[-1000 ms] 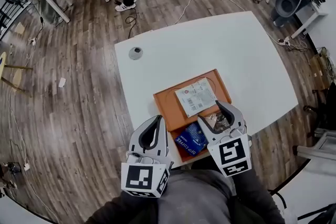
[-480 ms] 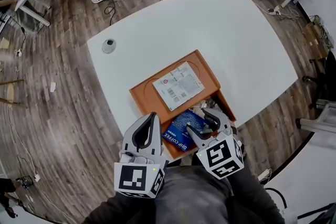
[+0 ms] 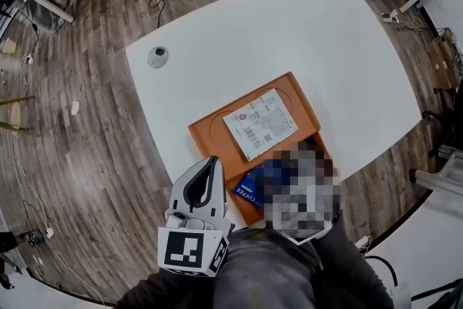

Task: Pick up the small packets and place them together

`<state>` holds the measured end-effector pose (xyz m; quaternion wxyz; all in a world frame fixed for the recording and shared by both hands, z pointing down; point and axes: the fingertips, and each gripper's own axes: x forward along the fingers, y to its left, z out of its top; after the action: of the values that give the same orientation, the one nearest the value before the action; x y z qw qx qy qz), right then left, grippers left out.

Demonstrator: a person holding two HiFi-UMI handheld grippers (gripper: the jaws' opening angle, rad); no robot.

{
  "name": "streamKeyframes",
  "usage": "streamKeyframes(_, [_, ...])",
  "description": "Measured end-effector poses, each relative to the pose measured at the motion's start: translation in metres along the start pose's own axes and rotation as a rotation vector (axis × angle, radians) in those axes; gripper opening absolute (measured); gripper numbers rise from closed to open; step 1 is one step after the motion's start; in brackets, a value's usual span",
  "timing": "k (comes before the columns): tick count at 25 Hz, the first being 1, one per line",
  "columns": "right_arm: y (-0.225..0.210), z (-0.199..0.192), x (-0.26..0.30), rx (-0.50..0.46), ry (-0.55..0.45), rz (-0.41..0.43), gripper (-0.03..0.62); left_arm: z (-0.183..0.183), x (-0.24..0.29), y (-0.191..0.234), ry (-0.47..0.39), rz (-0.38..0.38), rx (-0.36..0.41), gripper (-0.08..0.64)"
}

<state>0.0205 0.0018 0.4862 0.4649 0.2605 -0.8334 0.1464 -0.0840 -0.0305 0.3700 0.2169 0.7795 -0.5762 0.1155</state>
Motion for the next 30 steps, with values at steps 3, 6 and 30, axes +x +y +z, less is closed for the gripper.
streamKeyframes(3, [0.002,-0.005,0.007,-0.016,0.071,0.017,0.258,-0.002,0.003,0.007,0.008,0.008,-0.011,-0.003])
streamKeyframes(6, [0.004,-0.007,0.011,-0.028,0.097,0.036,0.245,-0.003,0.006,0.012,0.011,0.012,-0.019,-0.003])
streamKeyframes(30, [0.034,0.034,-0.083,-0.163,-0.107,-0.130,0.006,0.010,-0.036,-0.008,-0.086,-0.025,0.008,-0.003])
